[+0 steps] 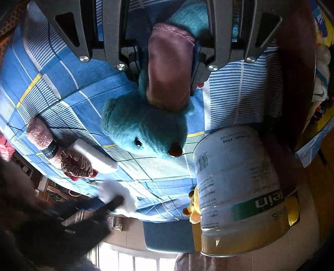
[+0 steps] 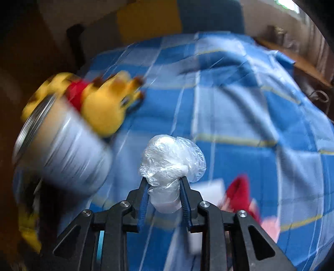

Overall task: Organize soft objects
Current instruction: 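Grasp the white plastic-wrapped item with the right tool while the left tool holds the bear, then carry the blue teddy bear into the gold tray and open the left tool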

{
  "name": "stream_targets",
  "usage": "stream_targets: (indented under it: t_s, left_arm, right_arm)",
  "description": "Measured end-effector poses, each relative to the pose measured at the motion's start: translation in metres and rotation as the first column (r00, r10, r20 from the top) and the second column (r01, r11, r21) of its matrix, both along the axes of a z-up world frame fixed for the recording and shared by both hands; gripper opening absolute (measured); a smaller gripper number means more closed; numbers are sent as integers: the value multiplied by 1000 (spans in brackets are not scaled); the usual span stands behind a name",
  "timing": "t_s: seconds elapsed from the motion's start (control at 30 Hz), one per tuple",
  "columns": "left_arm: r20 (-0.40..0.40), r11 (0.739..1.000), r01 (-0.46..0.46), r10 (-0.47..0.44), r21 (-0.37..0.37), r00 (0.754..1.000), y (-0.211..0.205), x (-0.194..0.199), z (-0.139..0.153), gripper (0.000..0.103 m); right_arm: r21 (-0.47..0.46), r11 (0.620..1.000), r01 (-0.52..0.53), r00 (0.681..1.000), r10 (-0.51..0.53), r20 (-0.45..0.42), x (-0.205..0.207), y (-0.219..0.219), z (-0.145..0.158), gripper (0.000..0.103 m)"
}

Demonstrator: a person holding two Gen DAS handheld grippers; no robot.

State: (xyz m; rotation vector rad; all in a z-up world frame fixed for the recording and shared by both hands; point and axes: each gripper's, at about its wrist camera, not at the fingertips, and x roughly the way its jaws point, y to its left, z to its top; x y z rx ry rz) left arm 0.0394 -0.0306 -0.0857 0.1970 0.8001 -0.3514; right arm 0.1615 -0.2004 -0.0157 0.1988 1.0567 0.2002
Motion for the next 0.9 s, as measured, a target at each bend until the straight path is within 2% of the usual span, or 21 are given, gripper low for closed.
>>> stream_targets:
  t_s: [0.1,0.27,0.33,0.43,0.7,0.8,0.9]
  left_arm:
    - [1,1000,0,0,2,1000,0,0,0,37]
    - [-1,1000,0,0,1,1000,-1,-1,0,37]
    - [-3,1000,0,0,0,1000,0,-1,1,37]
    - [-3,1000,0,0,4,1000,0,-1,1,37]
    - [-31,1000,10,-10,1,999,1,2,4,35]
    - [-67,999,3,-5,-33,998,4,2,10,34]
    - [-57,999,8,-11,-51,998,8,-4,20,34]
  right_arm:
    - [62,997,-43,997,47,-65,-33,10,-16,28]
    - [49,997,-60,988,66,-137,-59,23,-57,28]
    - [24,998,-66,990,68,-122,-59,26,-56,28]
    - [55,997,-54,989,61,-134,-57,23,-60,28]
    - [52,996,-66,984,74,-161,-54,19,-64,29]
    - [53,997,-64,984,72,-161,-52,19,-64,29]
    - [40,997,-72,985,77,-154,-49,22,-65,29]
